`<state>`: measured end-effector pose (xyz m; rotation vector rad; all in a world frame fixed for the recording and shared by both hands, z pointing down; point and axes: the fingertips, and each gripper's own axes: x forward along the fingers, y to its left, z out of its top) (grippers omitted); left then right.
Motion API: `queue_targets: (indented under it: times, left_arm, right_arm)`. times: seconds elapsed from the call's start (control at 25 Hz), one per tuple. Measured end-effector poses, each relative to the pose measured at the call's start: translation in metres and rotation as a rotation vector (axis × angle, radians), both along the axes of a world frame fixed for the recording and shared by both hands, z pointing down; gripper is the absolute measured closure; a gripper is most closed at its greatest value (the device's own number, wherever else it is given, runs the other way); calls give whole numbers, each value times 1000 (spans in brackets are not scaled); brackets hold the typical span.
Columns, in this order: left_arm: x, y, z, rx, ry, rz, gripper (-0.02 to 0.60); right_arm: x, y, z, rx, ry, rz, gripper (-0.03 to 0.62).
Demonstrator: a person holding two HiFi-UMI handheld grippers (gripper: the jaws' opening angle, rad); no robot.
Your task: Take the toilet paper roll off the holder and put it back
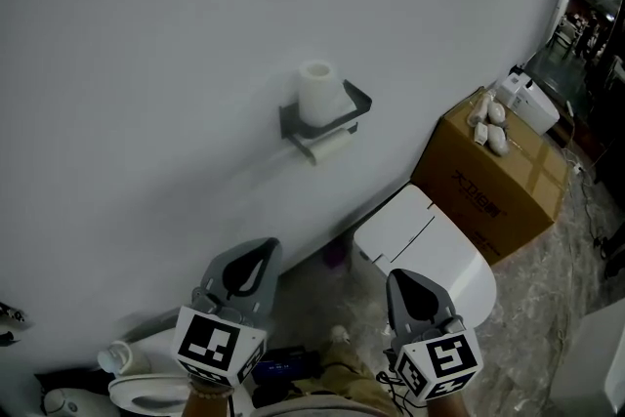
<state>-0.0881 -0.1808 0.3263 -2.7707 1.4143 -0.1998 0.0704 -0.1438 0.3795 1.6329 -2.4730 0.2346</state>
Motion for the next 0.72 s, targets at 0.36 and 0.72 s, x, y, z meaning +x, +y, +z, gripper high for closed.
queue_targets:
  times: [0.36, 0.72]
  left_arm:
    - [-21, 49, 33, -70, 19, -3, 589]
    - [-24, 81, 30, -51, 37, 33, 589]
  right_arm:
    - [-10, 35, 3, 7, 14, 16, 588]
    - [-19, 56, -4, 32, 22, 12, 588]
